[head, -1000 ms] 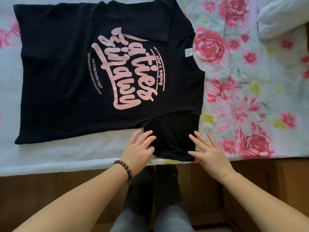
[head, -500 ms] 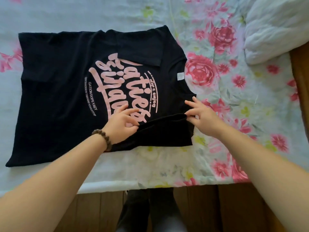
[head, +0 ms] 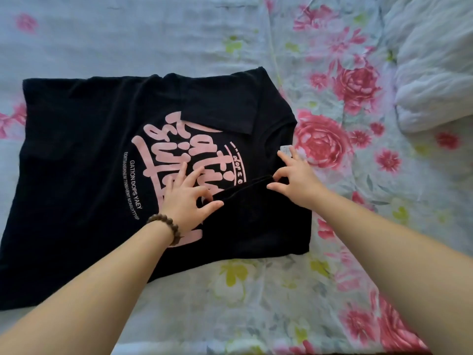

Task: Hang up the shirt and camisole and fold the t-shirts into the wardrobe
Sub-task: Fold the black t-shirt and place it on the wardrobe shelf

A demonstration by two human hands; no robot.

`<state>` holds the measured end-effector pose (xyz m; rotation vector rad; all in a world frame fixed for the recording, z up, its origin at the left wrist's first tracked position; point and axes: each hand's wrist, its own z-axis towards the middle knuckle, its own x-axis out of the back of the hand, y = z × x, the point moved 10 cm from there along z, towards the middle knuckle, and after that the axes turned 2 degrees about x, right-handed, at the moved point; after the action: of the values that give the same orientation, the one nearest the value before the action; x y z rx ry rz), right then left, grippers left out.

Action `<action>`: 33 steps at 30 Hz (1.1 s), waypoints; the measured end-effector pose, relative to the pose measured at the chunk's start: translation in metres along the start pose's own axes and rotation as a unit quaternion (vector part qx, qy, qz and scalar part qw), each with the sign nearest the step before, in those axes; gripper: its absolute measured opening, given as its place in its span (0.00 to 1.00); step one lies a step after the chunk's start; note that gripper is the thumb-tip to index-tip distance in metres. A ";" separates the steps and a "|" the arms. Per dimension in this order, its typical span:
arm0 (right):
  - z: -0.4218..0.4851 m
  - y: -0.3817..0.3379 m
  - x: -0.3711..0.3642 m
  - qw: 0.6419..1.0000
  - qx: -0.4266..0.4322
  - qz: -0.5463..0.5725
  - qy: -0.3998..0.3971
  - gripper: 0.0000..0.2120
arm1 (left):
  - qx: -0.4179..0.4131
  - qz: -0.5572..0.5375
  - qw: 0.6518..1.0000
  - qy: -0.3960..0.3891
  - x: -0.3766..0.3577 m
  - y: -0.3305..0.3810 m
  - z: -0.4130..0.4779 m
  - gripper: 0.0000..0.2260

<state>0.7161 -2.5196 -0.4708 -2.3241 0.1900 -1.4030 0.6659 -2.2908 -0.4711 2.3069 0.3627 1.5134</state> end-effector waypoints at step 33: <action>-0.109 -0.025 -0.082 0.971 -0.018 -0.179 0.160 0.31 | -0.003 0.176 0.980 0.088 -0.068 0.000 -0.093 0.28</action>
<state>0.5796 -2.5009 -0.4829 -2.2242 -0.1215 -1.9643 0.5538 -2.3041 -0.4936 2.3280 -0.0094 1.8888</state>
